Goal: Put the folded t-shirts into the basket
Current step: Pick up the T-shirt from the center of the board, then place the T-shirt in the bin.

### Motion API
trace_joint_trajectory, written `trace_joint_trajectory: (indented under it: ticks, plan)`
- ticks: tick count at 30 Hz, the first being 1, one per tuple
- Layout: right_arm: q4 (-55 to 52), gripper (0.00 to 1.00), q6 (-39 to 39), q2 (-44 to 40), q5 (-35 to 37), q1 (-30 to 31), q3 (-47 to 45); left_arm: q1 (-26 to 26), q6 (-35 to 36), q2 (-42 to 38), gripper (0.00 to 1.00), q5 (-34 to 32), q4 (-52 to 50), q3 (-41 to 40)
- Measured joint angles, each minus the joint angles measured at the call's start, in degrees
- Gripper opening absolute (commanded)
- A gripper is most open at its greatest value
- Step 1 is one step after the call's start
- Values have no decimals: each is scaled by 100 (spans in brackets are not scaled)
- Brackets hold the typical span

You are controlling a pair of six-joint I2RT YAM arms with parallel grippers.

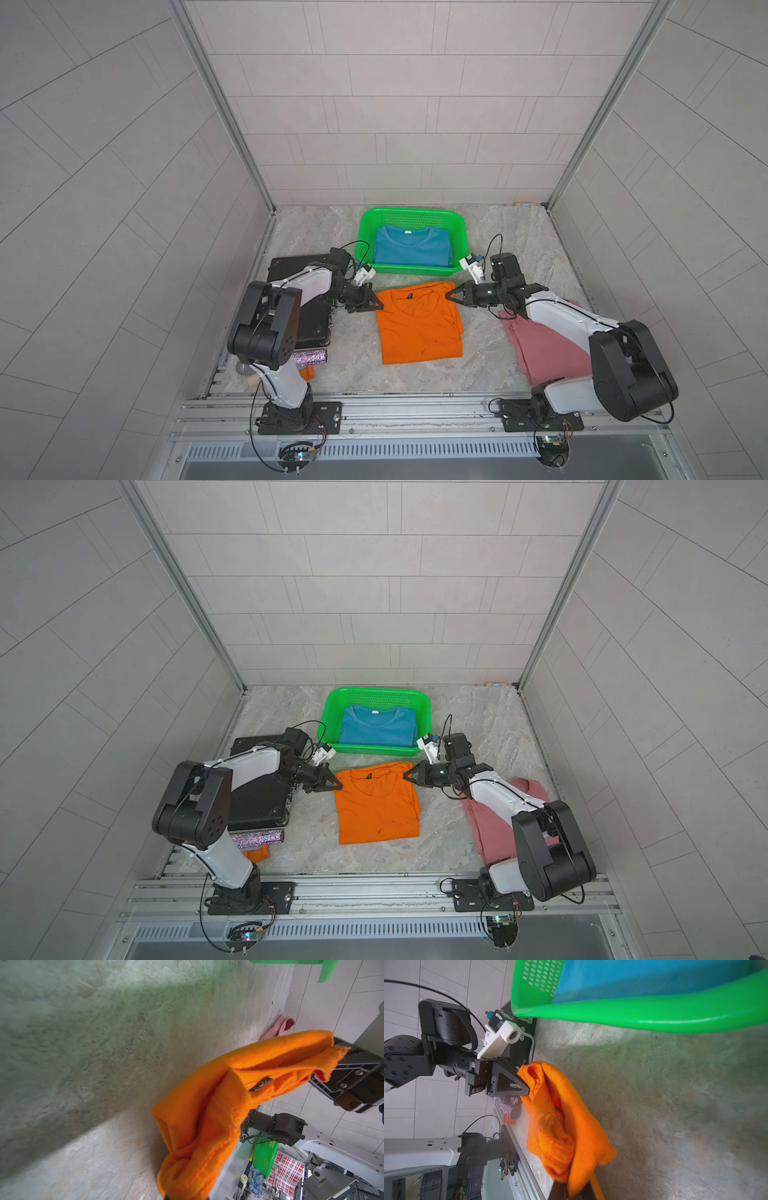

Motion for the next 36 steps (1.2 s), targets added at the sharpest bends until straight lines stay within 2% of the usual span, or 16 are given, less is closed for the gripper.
trace_joint_trajectory:
  ticks: [5, 18, 29, 36]
  plan:
    - [-127, 0, -28, -240, 70, 0, -2, 0, 85, -323, 0, -46, -37, -9]
    - [-372, 0, -105, -1631, 142, 2, 28, 0, 459, -1578, 0, -68, -466, 83]
    - [-391, 0, -101, -1700, 275, 0, 1047, 0, 852, -2028, 0, -337, -1099, 1443]
    - [-297, 0, -94, -1082, 411, 0, 2011, 2, 1069, -1980, 0, -708, -1196, 2297]
